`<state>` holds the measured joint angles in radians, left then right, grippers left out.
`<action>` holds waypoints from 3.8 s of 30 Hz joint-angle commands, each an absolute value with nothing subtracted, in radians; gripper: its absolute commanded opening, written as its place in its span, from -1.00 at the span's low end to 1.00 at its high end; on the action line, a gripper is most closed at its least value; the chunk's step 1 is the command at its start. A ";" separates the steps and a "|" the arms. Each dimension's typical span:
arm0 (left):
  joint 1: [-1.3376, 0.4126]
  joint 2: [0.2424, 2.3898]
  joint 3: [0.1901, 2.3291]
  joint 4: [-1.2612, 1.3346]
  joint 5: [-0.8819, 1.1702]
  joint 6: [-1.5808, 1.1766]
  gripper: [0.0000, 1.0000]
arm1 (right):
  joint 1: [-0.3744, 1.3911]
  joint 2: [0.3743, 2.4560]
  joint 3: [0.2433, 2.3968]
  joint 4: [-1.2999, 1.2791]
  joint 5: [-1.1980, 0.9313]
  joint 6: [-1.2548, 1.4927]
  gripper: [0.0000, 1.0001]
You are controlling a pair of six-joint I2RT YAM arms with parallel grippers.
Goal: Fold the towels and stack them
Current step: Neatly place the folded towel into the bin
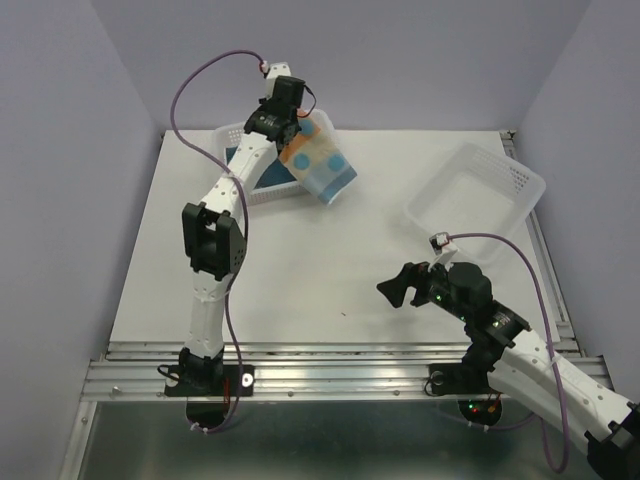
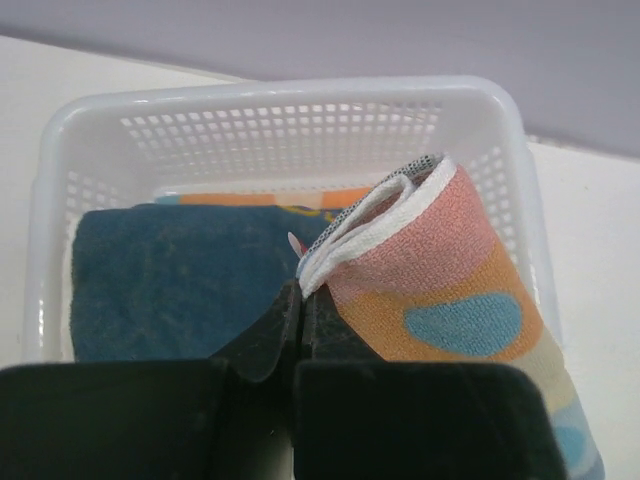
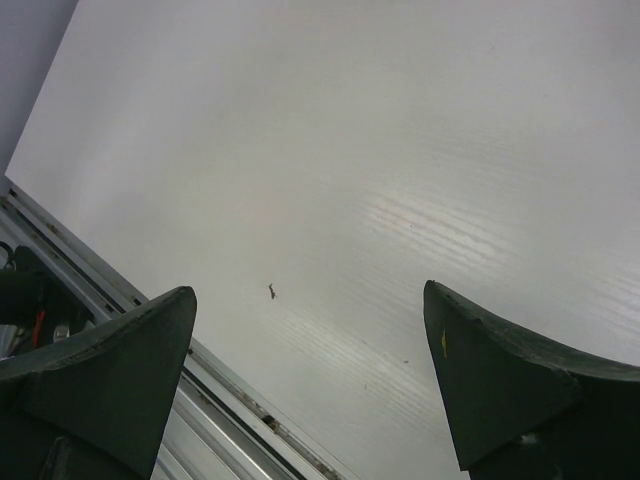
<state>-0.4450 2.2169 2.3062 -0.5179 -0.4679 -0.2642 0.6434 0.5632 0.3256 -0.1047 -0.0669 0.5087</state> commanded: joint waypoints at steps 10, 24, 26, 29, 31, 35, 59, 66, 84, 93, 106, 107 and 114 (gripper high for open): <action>-0.222 2.166 2.261 -0.480 -0.287 -0.439 -1.00 | 0.649 0.572 0.307 -0.084 -0.021 0.508 1.00; -0.219 2.106 2.215 -0.330 -0.049 -0.463 -1.00 | 0.649 0.571 0.304 -0.075 -0.012 0.502 1.00; -0.238 2.112 2.239 -0.319 -0.035 -0.448 -1.00 | 0.650 0.571 0.305 -0.075 -0.011 0.500 1.00; -0.267 2.114 2.269 -0.307 -0.028 -0.437 -1.00 | 0.649 0.571 0.304 -0.077 -0.011 0.502 1.00; -0.279 2.112 2.275 -0.293 -0.028 -0.437 -1.00 | 0.649 0.569 0.304 -0.077 -0.008 0.502 1.00; -0.288 2.111 2.296 -0.278 -0.020 -0.436 -1.00 | 0.650 0.565 0.304 -0.078 -0.006 0.502 1.00; -0.299 2.112 2.330 -0.274 -0.139 -0.483 -1.00 | 0.650 0.575 0.302 -0.077 -0.006 0.505 1.00; -0.249 2.092 2.289 -0.373 -0.305 -0.561 -1.00 | 0.649 0.583 0.302 -0.074 -0.006 0.503 1.00; -0.160 2.006 2.122 -0.607 -0.486 -0.696 -1.00 | 0.649 0.614 0.305 -0.066 -0.011 0.502 1.00; -0.137 1.993 2.017 -0.583 -0.422 -0.644 -1.00 | 0.650 0.678 0.339 -0.009 -0.077 0.492 1.00; -0.098 1.904 1.830 -0.457 -0.400 -0.574 -1.00 | 0.653 1.420 1.063 0.057 -0.017 0.361 1.00; -0.094 1.901 1.825 -0.451 -0.390 -0.568 -1.00 | 0.655 1.477 1.110 0.048 -0.006 0.348 1.00; -0.078 1.884 1.770 -0.371 -0.314 -0.561 -1.00 | 0.655 1.892 1.622 -0.043 0.055 0.238 0.97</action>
<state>-0.0856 1.9434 1.7874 -0.4389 -0.3347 -0.5880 0.6441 1.7645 1.4002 0.0051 -0.0055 0.3202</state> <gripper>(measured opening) 0.037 0.999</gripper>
